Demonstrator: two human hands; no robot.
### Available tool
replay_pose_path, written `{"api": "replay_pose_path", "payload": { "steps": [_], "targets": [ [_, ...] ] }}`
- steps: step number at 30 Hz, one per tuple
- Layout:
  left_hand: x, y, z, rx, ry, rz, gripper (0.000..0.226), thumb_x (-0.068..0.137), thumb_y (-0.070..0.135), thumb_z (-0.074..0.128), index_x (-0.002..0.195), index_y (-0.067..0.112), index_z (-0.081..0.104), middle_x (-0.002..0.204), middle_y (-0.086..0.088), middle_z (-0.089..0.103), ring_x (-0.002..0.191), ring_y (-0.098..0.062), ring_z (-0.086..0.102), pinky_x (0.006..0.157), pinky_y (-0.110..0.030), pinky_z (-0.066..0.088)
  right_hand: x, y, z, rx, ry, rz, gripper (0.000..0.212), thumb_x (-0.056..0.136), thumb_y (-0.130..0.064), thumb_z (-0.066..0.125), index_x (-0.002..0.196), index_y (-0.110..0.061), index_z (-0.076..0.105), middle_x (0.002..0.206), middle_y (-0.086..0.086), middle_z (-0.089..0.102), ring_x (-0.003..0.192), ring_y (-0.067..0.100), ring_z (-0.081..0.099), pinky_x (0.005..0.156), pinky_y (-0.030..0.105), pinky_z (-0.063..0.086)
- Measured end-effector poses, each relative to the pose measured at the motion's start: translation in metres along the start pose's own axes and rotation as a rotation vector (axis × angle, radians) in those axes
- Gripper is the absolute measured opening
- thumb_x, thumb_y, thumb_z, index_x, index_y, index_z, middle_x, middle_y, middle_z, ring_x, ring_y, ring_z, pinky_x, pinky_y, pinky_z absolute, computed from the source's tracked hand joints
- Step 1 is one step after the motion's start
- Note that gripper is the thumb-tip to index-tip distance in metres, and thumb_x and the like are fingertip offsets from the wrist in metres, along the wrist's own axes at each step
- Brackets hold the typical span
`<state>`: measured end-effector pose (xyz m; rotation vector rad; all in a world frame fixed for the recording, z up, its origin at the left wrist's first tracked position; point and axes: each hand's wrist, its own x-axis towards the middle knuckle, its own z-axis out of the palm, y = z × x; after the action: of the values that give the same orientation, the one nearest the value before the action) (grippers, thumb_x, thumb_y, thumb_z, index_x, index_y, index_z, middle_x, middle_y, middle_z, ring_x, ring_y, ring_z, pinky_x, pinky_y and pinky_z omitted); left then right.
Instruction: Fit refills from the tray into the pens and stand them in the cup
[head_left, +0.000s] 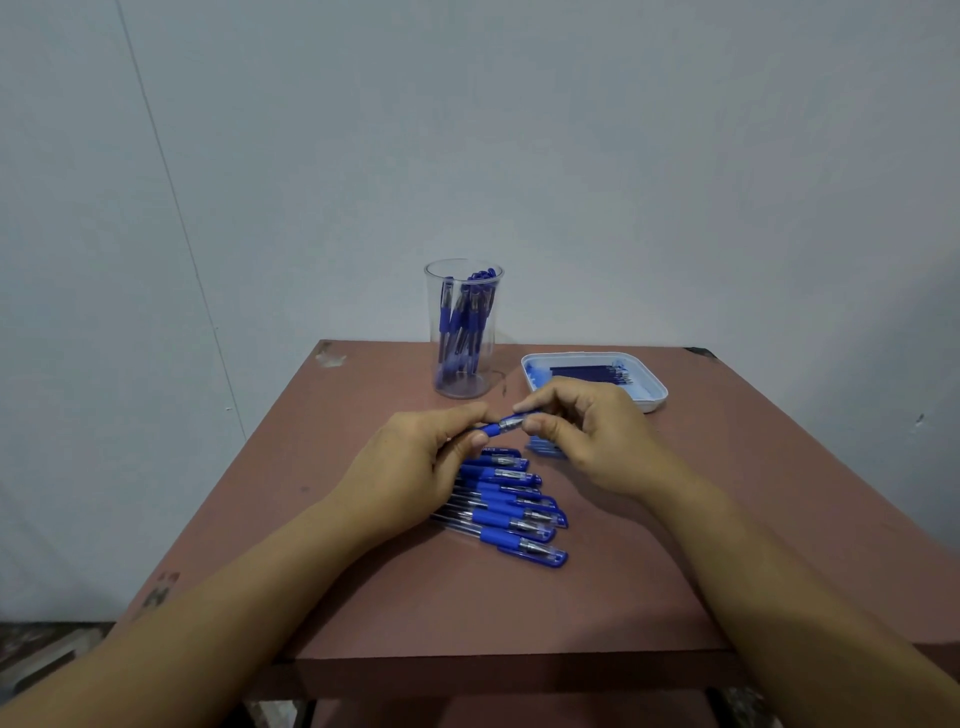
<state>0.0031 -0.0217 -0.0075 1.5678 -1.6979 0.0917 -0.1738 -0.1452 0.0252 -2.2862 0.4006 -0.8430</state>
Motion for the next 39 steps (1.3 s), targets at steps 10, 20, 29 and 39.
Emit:
{"api": "replay_pose_path", "payload": {
  "steps": [10, 20, 29, 39],
  "targets": [
    [-0.005, -0.007, -0.010, -0.065, 0.071, -0.012, 0.027, 0.095, 0.025, 0.057, 0.119, 0.031, 0.068, 0.084, 0.025, 0.067, 0.078, 0.000, 0.064, 0.071, -0.013, 0.049, 0.001, 0.014, -0.026, -0.036, 0.001, 0.086, 0.018, 0.090, -0.016, 0.068, 0.088, -0.034, 0.069, 0.083, -0.007, 0.073, 0.081, 0.011, 0.068, 0.076, 0.023, 0.052],
    [-0.004, -0.008, -0.011, 0.229, 0.161, 0.109, 0.031, 0.089, 0.049, 0.054, 0.106, 0.031, 0.074, 0.088, 0.015, 0.074, 0.080, -0.003, 0.065, 0.069, -0.006, 0.042, -0.009, 0.020, -0.043, -0.113, -0.254, 0.297, 0.006, 0.083, -0.021, 0.076, 0.089, -0.022, 0.073, 0.067, -0.014, 0.063, 0.061, -0.005, 0.054, 0.060, 0.010, 0.042],
    [-0.005, -0.009, -0.011, 0.223, 0.123, 0.131, 0.029, 0.089, 0.048, 0.057, 0.108, 0.033, 0.073, 0.092, 0.018, 0.073, 0.080, 0.000, 0.064, 0.073, -0.006, 0.041, -0.008, 0.025, -0.039, -0.215, -0.404, 0.419, 0.015, 0.076, -0.024, 0.083, 0.088, -0.024, 0.072, 0.070, -0.011, 0.066, 0.062, -0.001, 0.057, 0.060, 0.016, 0.046],
    [-0.004, -0.008, -0.004, 0.228, 0.144, 0.212, 0.028, 0.090, 0.045, 0.059, 0.104, 0.025, 0.074, 0.092, 0.016, 0.073, 0.079, 0.000, 0.065, 0.070, -0.013, 0.049, -0.005, 0.010, 0.000, -0.013, -0.084, 0.089, 0.009, 0.089, -0.037, 0.068, 0.089, -0.031, 0.074, 0.080, -0.011, 0.068, 0.071, 0.009, 0.060, 0.068, 0.032, 0.053]
  ]
}}
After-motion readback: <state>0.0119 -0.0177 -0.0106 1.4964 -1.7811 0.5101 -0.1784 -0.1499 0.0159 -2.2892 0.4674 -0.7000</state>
